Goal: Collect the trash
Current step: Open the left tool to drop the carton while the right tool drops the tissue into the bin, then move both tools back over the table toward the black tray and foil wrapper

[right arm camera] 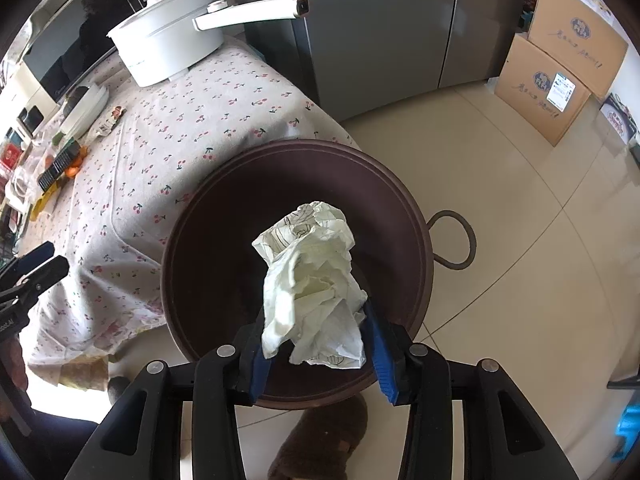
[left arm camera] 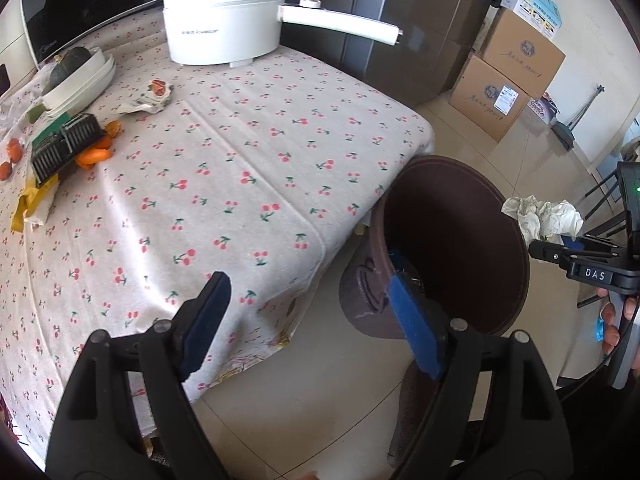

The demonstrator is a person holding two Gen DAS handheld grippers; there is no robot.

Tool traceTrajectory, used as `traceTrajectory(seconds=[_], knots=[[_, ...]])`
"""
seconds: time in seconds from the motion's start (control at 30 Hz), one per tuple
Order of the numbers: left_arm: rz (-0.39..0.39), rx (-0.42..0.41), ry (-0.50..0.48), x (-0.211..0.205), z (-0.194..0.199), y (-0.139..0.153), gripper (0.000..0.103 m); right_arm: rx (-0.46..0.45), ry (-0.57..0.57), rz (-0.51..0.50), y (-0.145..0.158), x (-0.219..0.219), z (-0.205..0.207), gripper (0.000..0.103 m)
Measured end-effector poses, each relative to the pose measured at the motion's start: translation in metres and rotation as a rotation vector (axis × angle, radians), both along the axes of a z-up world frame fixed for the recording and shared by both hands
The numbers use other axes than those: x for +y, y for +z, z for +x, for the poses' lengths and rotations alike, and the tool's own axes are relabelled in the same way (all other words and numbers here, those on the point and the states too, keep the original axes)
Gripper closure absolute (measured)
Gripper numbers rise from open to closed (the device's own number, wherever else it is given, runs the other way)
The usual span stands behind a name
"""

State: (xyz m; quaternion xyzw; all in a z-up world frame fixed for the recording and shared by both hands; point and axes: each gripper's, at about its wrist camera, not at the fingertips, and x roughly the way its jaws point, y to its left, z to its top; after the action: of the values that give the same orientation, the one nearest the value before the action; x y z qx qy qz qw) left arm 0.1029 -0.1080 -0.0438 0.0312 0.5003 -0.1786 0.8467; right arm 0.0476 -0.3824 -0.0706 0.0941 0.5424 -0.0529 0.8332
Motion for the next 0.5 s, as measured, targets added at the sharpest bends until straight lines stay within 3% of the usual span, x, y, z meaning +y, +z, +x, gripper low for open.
traceTrajectory(seconds=[0.13, 0.5], knots=[[-0.007, 0.007, 0.049, 0.028, -0.001, 0.001, 0.02, 0.001, -0.044, 0.016, 0.002, 0.002, 0.006, 0.033], [-0.028, 0.009, 0.171, 0.099, -0.005, 0.005, 0.02, 0.004, 0.019, 0.001, 0.006, 0.044, 0.03, 0.028]])
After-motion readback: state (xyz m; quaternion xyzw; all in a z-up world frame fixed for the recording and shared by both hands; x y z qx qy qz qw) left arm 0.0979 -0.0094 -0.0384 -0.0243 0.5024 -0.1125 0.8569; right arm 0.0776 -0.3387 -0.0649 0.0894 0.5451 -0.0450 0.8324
